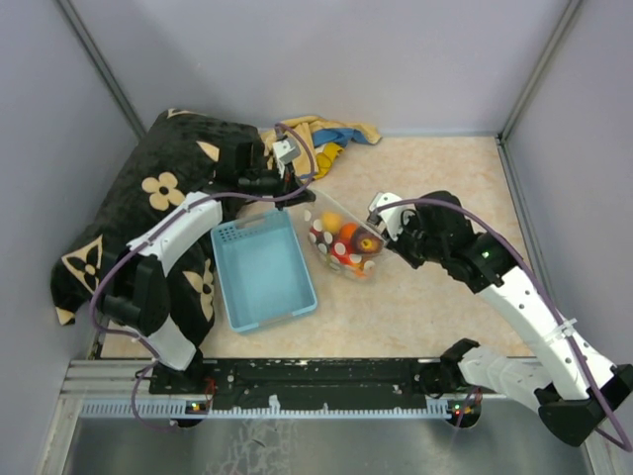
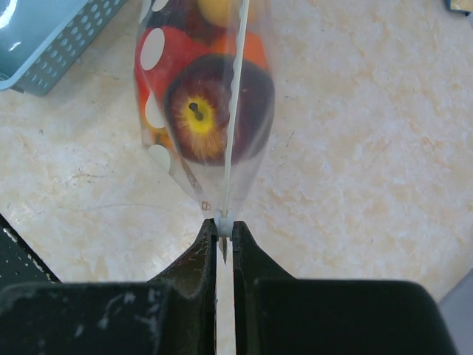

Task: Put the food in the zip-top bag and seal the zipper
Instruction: Zip the zipper food storage bag at the center of the board.

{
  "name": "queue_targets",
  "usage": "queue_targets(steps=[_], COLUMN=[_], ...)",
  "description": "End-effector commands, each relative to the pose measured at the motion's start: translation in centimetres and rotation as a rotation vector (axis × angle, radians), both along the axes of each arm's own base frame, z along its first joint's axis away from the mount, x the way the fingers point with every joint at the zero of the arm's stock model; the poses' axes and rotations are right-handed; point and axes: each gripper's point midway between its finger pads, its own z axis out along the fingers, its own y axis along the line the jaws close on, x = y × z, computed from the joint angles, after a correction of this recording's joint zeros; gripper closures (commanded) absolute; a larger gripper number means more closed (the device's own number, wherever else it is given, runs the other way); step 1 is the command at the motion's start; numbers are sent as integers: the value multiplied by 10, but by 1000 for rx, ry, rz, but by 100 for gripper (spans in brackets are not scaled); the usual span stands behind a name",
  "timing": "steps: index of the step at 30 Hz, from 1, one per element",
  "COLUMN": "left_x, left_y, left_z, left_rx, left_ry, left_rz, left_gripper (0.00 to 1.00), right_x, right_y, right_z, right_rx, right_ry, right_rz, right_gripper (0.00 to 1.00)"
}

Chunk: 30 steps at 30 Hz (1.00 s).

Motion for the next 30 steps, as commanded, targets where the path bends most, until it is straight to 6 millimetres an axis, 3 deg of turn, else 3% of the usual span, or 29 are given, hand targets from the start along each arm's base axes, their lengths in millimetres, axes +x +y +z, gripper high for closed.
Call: queue_targets(steps=[1,13,18,23,27,30], left_x=[30,30,20,19,10,4], left_y=[6,-10,-26,-13,6,24], left_z=[15,27,31,43,68,89], left_rx=[-13,-78,-98,-107,-120,-152], left_ry=[-66,-70,-64,-105,-159,-191], left_rz=[69,42,11,129,225,332], left_gripper=[100,99,82,56,45,34], right_x=[-8,5,20,28,32,33], right_y=[-22,-21,-20,-24,-32,-37], right_z=[-1,14,11,9,18,33], right_rx=[-52,2,32,79,116,161], right_ry=[-6,-112,-164,-212,-270,-324], right_rz=[-48,-81,-139,-213,-286,-320], right_gripper=[100,100,100,99,88,71])
